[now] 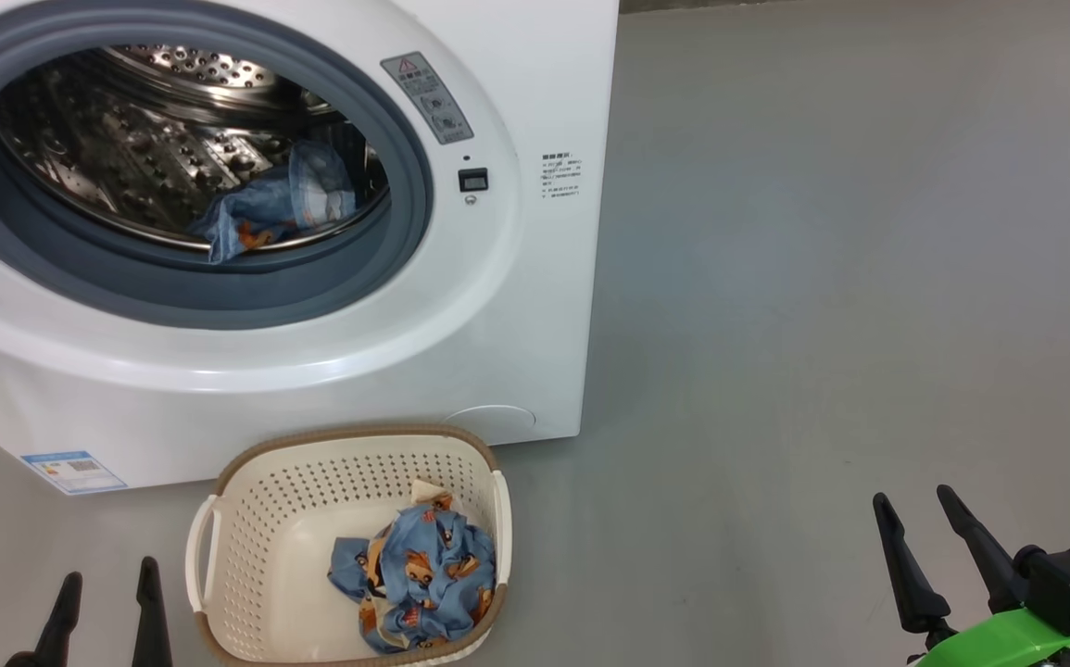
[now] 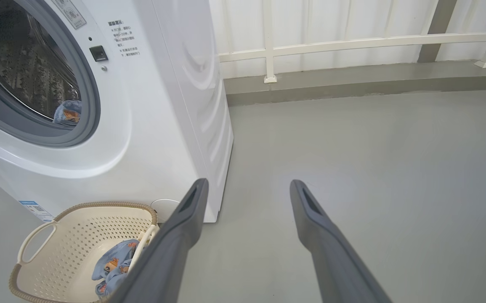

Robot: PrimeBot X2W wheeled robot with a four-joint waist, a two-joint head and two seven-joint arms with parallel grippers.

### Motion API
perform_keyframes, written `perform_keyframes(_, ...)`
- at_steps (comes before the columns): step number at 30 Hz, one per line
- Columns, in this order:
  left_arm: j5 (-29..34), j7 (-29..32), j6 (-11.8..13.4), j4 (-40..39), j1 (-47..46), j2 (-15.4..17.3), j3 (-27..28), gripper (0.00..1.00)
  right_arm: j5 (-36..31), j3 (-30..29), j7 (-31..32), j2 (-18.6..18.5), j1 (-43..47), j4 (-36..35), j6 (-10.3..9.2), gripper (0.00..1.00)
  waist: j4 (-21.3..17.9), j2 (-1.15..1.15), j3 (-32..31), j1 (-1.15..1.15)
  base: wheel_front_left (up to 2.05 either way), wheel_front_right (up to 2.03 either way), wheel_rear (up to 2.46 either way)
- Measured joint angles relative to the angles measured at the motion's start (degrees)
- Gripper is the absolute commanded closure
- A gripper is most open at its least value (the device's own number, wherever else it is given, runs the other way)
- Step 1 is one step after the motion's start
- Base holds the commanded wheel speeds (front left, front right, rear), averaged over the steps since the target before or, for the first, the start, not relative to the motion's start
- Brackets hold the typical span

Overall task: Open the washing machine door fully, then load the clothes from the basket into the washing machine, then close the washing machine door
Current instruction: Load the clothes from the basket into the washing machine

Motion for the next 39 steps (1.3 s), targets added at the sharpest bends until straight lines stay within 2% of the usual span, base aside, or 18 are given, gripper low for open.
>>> perform_keyframes(8,-0.2,0.0,0.0,1.5,-0.4,0.1,-0.7,0.0,0.0,-0.5,0.0,0.6,-0.2,-0.7,0.0,0.0,-0.1,0.0,1.9,0.0,0.0,0.0,0.0)
perform_keyframes(18,-3.4,0.0,0.0,10.9,-8.5,1.8,-6.9,0.0,-0.2,-1.0,0.0,3.3,-5.5,-2.2,0.0,0.0,-0.7,0.0,8.2,0.0,0.0,0.0,0.0)
perform_keyframes(28,-7.7,0.0,0.0,23.1,-21.1,5.3,-16.5,0.0,-1.1,-1.0,0.0,5.7,-12.6,-3.3,0.0,0.0,-2.0,0.0,17.5,0.0,0.0,0.0,0.0)
perform_keyframes(39,-17.1,0.0,0.0,37.5,-35.6,7.7,-33.1,0.0,-1.2,0.6,0.0,7.2,-18.2,-3.9,0.0,0.0,-3.8,0.0,27.8,0.0,0.0,0.0,0.0)
